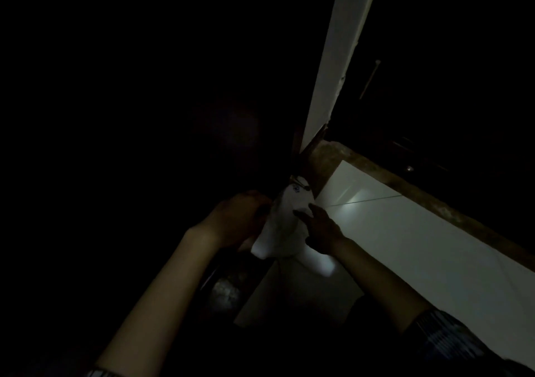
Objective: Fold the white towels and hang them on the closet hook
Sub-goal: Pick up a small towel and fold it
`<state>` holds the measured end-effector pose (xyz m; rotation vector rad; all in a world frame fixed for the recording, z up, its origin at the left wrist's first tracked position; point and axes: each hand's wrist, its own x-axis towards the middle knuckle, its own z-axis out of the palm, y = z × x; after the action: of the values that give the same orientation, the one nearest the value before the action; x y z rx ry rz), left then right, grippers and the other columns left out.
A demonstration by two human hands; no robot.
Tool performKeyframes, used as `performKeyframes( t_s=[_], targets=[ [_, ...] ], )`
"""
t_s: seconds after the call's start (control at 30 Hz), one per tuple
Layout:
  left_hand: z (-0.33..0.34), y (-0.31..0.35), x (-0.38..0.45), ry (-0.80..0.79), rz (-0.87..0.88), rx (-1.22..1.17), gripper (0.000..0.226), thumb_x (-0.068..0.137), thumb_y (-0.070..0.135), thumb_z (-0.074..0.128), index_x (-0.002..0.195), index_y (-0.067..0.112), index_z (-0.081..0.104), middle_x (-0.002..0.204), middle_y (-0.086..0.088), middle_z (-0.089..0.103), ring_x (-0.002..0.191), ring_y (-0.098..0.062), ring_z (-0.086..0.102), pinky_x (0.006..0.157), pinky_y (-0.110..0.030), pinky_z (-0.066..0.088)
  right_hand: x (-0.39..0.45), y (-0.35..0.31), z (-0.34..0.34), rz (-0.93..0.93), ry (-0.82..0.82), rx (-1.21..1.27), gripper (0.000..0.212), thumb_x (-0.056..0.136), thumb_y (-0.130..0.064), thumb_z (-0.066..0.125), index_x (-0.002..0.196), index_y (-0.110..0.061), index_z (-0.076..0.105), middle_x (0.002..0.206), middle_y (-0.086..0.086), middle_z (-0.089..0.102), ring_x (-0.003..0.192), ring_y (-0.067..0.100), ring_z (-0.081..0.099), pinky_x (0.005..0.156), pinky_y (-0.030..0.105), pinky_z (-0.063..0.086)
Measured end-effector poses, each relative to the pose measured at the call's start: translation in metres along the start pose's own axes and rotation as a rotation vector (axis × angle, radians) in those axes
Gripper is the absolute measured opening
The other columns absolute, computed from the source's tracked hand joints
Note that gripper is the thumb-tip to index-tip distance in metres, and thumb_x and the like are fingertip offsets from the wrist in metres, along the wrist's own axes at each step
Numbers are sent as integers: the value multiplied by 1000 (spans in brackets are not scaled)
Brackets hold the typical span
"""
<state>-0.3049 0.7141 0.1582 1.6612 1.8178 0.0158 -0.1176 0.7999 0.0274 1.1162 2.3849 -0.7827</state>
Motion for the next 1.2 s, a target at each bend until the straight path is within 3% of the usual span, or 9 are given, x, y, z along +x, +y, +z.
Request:
performKeyframes(
  t_s=[0.13,0.27,0.47,0.6,0.83,0.9,0.97,1.07,1.2],
  targets=[
    [14,-13,14,42,28,28,35,97,22,46,130,15,53,136,-7,50,122,-22,49,99,-32,40,33,0,33,23,103,-58,57,101,-25,37,151,-17,11,158,14,-11,146,30,-7,118,42,10],
    [28,-14,12,22,27,36,37,97,22,45,134,16,51,139,-6,48,125,-20,46,101,-31,37,23,8,47,47,105,-251,41,97,-29,44,137,-16,46,154,18,17,139,35,18,107,42,28],
    [44,-10,15,-46,94,74,47,93,25,55,137,13,45,140,-8,45,128,-22,43,102,-30,36,10,-1,6,-162,150,-193,36,98,-36,44,128,-19,56,134,6,51,122,24,44,96,30,31],
    [16,14,5,12,133,23,59,83,33,67,133,8,47,138,-10,45,126,-24,43,99,-28,31,-36,-26,-70,-246,-53,25,33,97,-18,49,127,-4,57,129,11,58,120,28,52,91,14,39],
    [-103,131,-61,116,213,-202,46,80,36,70,117,11,56,117,-5,59,101,-11,55,90,-21,42,-192,-81,-235,-155,39,428,23,87,-9,65,107,1,68,108,19,67,104,31,61,71,1,35],
    [-145,164,-92,111,259,-273,39,82,28,70,112,5,59,109,-7,61,90,-4,54,81,-3,36,-245,-109,-289,-138,83,535,21,84,-23,70,97,-8,74,99,13,71,99,26,64,69,-1,37],
    [-191,195,-130,121,282,-273,41,79,24,75,110,2,61,98,0,61,84,-3,51,71,3,29,-294,-130,-341,-101,253,643,29,77,-45,71,74,-18,77,83,2,74,78,5,65,68,3,40],
    [-263,233,-189,193,219,-280,39,76,31,76,105,9,63,71,23,45,62,7,43,56,-3,34,-370,-159,-419,-101,305,490,8,78,-10,73,81,-2,73,88,7,67,77,6,58,69,6,42],
    [-343,284,-264,297,170,-249,27,75,40,75,84,21,58,68,14,48,66,-10,50,50,-13,24,-455,-183,-503,-98,372,302,8,81,-8,68,89,-8,69,95,6,57,86,15,55,79,24,46]
  ],
)
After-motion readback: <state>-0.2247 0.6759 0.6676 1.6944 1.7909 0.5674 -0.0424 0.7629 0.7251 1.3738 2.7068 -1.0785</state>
